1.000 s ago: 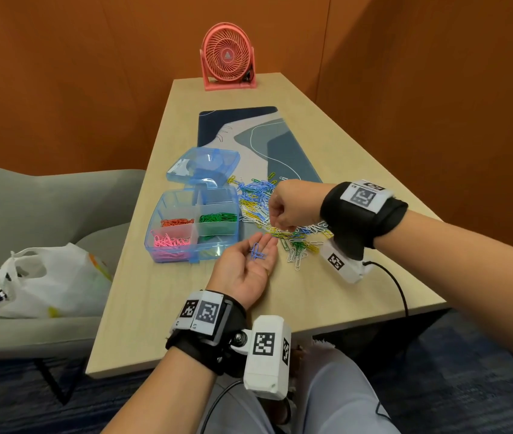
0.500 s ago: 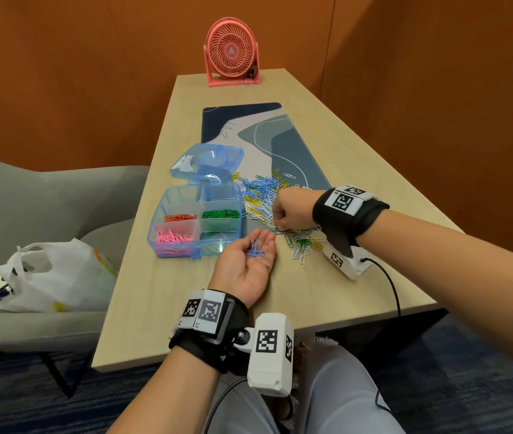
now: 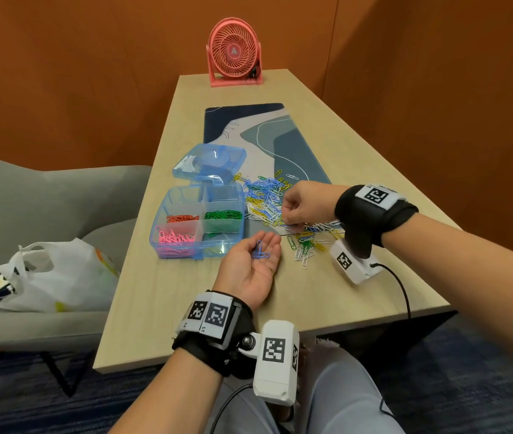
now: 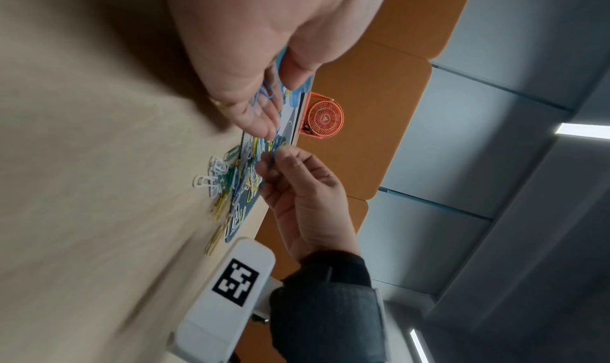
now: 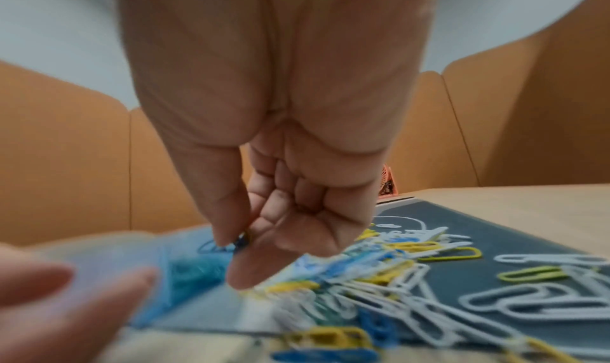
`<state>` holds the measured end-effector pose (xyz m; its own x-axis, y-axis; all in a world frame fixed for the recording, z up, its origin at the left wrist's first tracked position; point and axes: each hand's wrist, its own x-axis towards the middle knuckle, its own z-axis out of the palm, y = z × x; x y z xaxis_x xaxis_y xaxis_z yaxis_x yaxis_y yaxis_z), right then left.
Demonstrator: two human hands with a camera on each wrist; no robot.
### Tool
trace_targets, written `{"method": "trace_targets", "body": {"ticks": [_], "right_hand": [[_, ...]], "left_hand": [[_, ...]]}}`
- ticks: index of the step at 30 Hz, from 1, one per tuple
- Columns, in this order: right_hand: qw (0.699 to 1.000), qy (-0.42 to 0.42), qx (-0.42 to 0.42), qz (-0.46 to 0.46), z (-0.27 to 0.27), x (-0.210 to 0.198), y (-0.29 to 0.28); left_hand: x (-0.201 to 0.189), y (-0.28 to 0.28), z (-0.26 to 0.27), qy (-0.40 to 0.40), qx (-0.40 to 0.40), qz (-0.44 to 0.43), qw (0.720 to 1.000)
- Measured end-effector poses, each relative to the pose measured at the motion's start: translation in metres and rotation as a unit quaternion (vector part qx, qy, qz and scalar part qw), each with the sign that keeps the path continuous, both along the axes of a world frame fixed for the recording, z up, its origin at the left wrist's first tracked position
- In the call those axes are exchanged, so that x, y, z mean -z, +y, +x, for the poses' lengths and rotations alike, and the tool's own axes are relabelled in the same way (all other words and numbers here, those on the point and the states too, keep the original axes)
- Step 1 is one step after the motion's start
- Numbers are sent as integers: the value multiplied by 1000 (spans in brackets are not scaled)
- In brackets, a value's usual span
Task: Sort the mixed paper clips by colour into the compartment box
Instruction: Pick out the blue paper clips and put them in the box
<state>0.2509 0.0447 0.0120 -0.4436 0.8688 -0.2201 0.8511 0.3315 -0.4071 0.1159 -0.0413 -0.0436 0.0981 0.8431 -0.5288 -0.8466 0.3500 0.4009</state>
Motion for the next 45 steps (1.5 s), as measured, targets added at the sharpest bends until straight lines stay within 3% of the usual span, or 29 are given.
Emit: {"method": "trace_targets", "body": {"ticks": [3, 8, 10, 14, 17, 21, 28, 33, 40, 45], "right_hand": [[992, 106, -6, -74, -2, -7, -6], [976, 176, -2, -126, -7, -14, -9], [987, 143, 27, -72, -2, -15, -2], [997, -27, 47, 48, 12, -8, 9], [994, -84, 24, 63, 17, -3, 6], [995, -100, -3, 16, 18, 5, -3], [993, -108, 20, 35, 23, 7, 3], [993, -116, -9, -8, 21, 8, -8], [991, -137, -13, -2, 20, 9, -6], [995, -98, -1, -8, 26, 6, -6]], "left_hand": [[-2, 3, 3, 17, 14, 4, 1000], [-1, 11, 4, -23, -12, -4, 1000], [-1, 12, 2, -25, -23, -3, 999], [-3, 10, 0, -12, -10, 9, 1000], [-1, 10, 1, -13, -8, 13, 1000], [1, 10, 1, -16, -7, 14, 1000], [2, 7, 1, -12, -3, 20, 1000], [4, 9, 3, -11, -5, 21, 1000], [3, 7, 4, -8, -4, 26, 1000], [4, 7, 3, -4, -4, 27, 1000]]}}
